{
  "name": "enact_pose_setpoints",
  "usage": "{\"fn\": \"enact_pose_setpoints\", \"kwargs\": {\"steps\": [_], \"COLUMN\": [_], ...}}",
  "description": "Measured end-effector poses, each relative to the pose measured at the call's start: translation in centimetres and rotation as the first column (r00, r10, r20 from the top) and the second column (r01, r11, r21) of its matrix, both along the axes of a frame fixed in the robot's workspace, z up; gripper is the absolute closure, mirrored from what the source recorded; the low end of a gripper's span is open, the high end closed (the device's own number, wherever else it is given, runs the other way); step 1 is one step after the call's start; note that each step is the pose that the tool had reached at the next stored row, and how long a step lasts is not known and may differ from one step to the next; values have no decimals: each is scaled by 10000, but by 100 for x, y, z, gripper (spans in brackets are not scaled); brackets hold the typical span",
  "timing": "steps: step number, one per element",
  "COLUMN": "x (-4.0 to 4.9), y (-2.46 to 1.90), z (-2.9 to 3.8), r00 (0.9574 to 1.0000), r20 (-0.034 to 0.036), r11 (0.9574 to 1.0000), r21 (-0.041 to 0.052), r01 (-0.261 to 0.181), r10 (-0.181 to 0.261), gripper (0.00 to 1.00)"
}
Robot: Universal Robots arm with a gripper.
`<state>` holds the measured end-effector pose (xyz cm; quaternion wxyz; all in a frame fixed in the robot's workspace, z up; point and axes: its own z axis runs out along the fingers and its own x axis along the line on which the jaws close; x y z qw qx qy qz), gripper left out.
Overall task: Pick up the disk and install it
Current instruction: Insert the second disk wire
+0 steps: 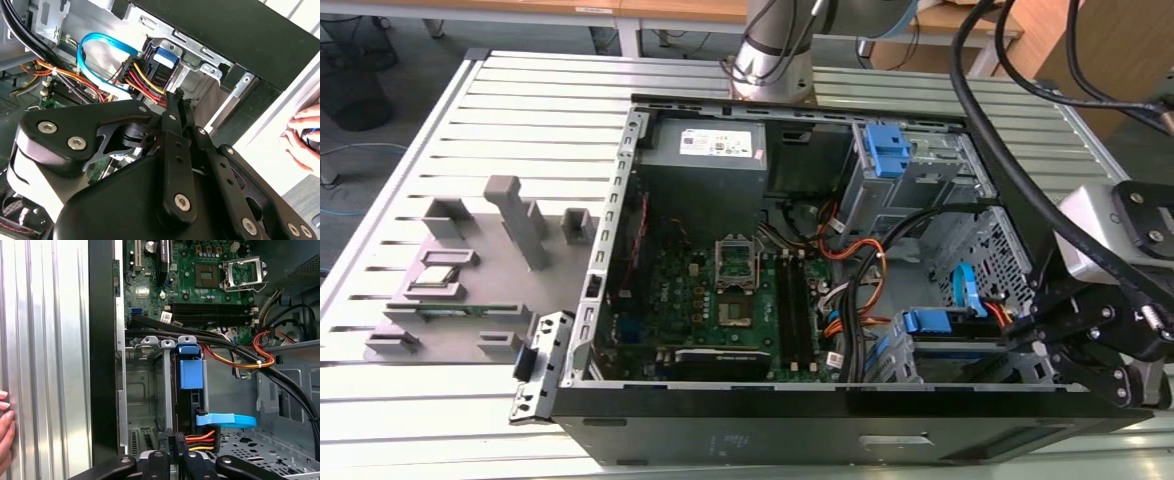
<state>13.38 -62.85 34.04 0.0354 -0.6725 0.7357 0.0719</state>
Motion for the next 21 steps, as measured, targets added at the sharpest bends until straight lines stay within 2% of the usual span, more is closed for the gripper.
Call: {"fn": "enact_pose_setpoints", "kwargs": {"steps": [3,6,11,17,21], "x": [-6,-8,-24,-29,-30], "y": [0,7,94,145,197], "z": [-11,-25,-33,-33,-32], "r00": [9998,9993,9991,9988,9988], "r20": [201,342,386,422,431], "r11": [10000,9999,9998,9997,9997], "r21": [37,47,46,8,8], "r01": [-57,-148,-201,-236,-253], "r10": [57,147,199,235,252], "gripper": [84,84,84,84,84]}}
